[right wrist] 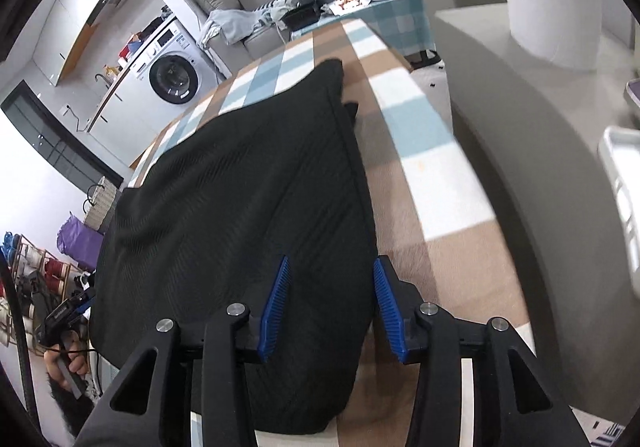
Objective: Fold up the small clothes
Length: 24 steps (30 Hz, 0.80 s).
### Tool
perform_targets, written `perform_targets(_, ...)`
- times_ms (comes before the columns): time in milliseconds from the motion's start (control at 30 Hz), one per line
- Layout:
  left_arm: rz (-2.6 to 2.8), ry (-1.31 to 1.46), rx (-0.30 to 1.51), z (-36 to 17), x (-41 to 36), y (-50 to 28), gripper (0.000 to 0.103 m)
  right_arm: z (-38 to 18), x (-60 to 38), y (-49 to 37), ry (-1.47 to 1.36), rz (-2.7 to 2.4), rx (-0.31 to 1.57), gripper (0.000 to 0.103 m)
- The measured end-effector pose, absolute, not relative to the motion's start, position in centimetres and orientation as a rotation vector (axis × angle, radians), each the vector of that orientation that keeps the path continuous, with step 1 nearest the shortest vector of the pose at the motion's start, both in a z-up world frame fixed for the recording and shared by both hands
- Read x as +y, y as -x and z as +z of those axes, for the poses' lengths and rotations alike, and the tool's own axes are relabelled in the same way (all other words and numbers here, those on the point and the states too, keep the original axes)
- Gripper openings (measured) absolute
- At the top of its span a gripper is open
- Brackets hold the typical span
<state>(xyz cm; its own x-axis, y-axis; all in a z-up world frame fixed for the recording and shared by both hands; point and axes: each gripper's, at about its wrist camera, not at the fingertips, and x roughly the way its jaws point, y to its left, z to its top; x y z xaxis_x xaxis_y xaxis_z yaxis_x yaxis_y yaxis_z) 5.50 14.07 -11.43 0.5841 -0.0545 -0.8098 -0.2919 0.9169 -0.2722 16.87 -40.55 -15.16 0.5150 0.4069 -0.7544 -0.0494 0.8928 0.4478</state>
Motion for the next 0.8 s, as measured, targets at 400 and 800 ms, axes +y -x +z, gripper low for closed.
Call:
perform_targets(400, 0.077, 0.442, 0.839, -10.3, 13.9, -5.4, 0.006, -15.2, -40.2, -18.1, -0.397, 0.302, 0.995, 0.044)
perform_targets(800, 0.118, 0.511, 0.895, -12.0, 15.3, -6.5, 0.027, -15.1, -40.1, -18.8, -0.396, 0.305, 0.983, 0.044)
